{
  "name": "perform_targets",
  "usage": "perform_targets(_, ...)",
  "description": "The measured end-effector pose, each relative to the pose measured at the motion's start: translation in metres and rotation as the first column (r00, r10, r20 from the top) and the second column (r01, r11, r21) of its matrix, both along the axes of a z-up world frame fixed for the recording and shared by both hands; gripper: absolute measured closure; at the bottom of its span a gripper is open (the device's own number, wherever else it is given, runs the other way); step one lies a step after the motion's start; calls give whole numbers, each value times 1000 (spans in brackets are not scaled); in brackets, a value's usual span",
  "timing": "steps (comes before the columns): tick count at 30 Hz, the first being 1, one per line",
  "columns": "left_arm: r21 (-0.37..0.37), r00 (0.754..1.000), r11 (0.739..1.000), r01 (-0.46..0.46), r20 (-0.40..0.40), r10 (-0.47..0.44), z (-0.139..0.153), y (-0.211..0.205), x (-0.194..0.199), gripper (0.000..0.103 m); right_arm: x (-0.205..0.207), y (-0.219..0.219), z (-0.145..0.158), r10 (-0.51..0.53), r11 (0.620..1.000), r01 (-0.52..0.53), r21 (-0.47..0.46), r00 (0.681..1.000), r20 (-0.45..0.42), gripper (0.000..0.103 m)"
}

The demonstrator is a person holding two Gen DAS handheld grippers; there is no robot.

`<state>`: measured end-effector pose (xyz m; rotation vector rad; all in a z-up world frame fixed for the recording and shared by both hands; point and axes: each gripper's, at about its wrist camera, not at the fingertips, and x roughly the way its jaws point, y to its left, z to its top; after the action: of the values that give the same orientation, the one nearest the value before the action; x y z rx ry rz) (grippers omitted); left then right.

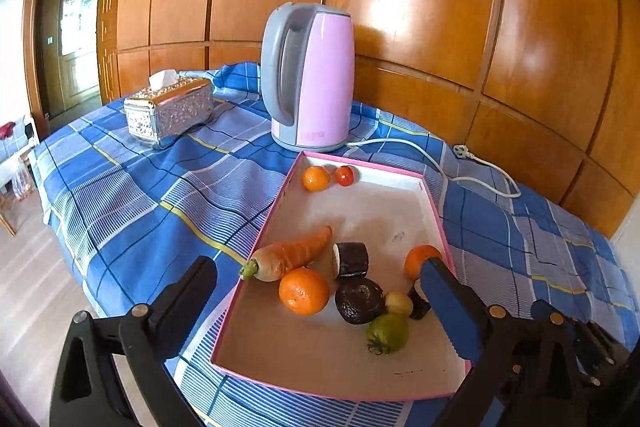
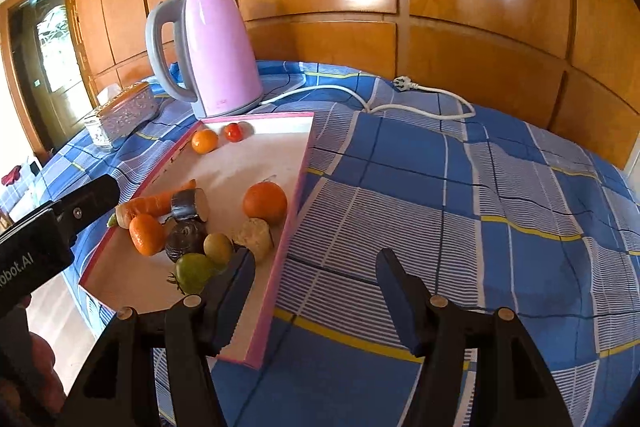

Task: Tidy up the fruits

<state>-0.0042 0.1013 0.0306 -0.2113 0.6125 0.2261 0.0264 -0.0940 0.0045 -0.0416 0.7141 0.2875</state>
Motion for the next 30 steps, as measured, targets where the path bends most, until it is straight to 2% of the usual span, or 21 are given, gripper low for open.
perform_targets(30,39,999,999,-27,-32,29,-5,1,5,0,-5,6,-1,25,999,-25,-25,1000,1,39)
